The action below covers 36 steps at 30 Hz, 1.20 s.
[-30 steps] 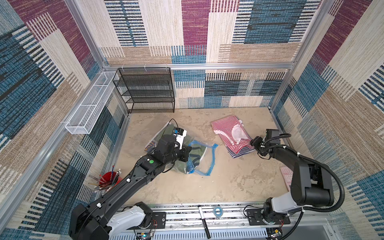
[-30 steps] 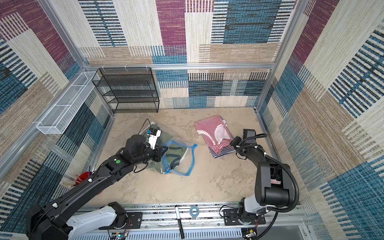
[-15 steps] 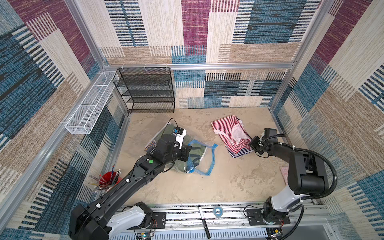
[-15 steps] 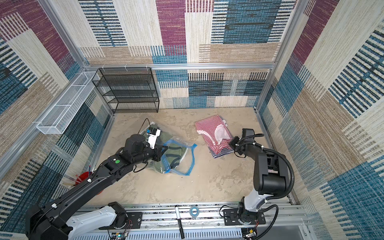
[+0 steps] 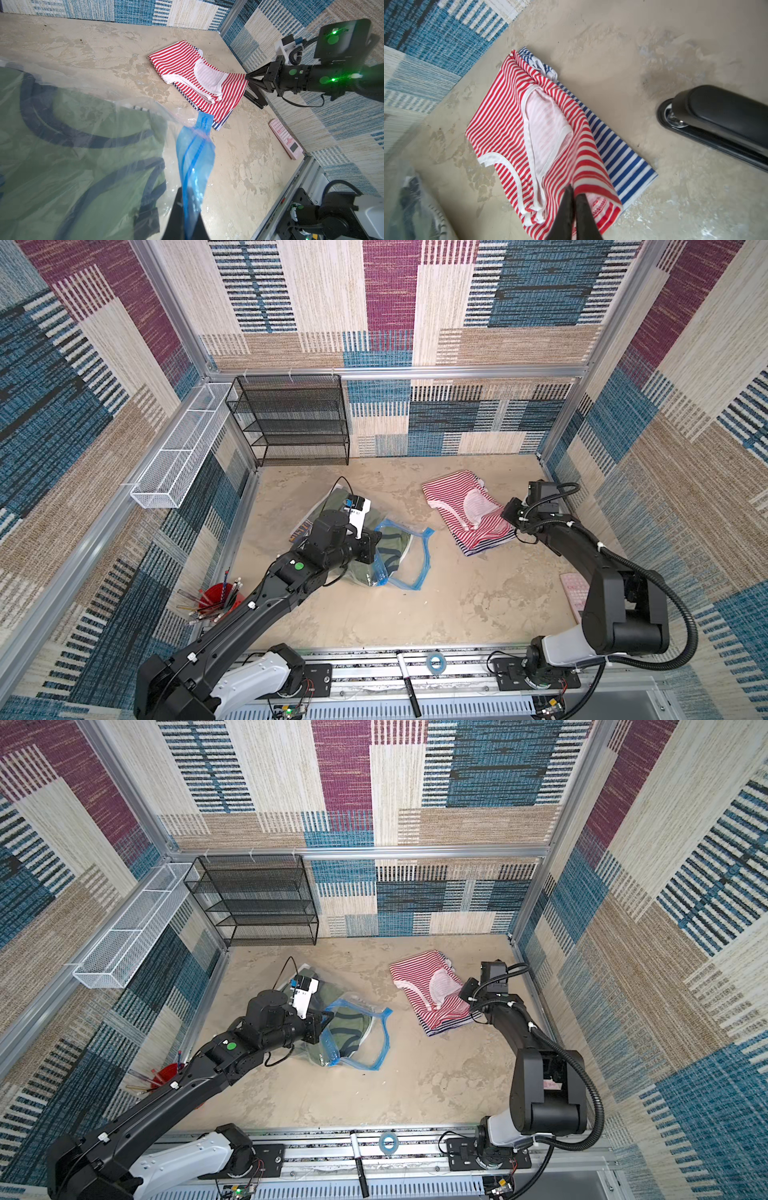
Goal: Take the tank top out of the vacuum bag
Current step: Place the tank top on the tank top, then adjust the tank top.
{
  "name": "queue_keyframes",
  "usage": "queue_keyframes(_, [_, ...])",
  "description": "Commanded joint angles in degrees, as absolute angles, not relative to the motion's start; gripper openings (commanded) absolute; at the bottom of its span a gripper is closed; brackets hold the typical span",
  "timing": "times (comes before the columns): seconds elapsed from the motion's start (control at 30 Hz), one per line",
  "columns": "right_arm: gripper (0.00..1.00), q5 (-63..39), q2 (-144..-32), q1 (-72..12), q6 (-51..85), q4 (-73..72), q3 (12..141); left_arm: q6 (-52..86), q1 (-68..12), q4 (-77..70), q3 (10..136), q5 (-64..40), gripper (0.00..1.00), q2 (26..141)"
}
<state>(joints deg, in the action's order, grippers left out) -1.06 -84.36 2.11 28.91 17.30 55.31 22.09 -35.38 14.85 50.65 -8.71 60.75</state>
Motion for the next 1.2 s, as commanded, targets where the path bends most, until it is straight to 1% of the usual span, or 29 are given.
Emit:
queue_keyframes(0.0, [0.52,12.7,-82.8,-0.3,25.8,22.3,56.3,21.3,-35.3,14.1,50.6,-8.4,0.00,60.8])
queue_keyframes(0.03, [0.63,14.2,-82.0,-1.5,25.2,22.3,56.2,21.2,-35.3,14.2,50.7,-8.4,0.00,60.9])
queue_keyframes(0.07, [0.68,13.9,-81.2,-2.7,24.4,22.0,56.1,21.1,-35.3,14.3,50.6,-8.4,0.00,61.0])
queue_keyframes(0.13, [0.71,10.1,-79.9,-5.4,22.2,19.9,55.3,21.0,-35.3,14.5,50.7,-8.3,0.00,61.2])
queue_keyframes(0.17, [0.71,8.1,-79.6,-6.7,21.5,18.9,54.7,21.1,-35.3,14.5,50.8,-8.3,0.00,61.3])
queue_keyframes(0.27, [0.64,-0.5,-80.4,-10.8,18.6,15.8,52.5,21.3,-35.3,14.3,50.8,-8.1,0.00,61.4])
queue_keyframes(0.37, [0.48,-1.9,-84.7,-15.2,17.7,16.3,52.6,21.2,-35.3,14.3,50.9,-8.2,0.00,61.9])
queue_keyframes(0.4, [0.46,-1.2,-86.4,-16.5,17.7,16.8,52.9,21.2,-35.3,14.5,51.1,-8.2,0.00,62.1])
queue_keyframes(0.53, [0.45,1.3,-90.0,-19.3,17.7,17.1,53.1,21.4,-35.3,14.6,51.1,-8.5,0.00,62.2])
queue_keyframes(0.67, [0.48,5.8,-92.4,-21.2,16.8,19.3,54.9,21.7,-35.3,14.4,50.6,-8.4,0.00,62.1])
queue_keyframes(0.8, [0.48,11.5,-96.4,-23.5,15.8,22.9,57.6,22.0,-35.3,13.9,50.2,-8.5,0.00,62.1])
queue_keyframes(1.03, [0.50,18.3,-99.6,-24.4,18.0,27.1,58.9,21.8,-35.3,14.1,50.4,-8.4,0.00,62.1])
queue_keyframes(1.17, [0.51,19.9,-100.2,-24.4,18.8,27.7,58.9,21.8,-35.3,14.0,50.4,-8.6,0.00,62.3])
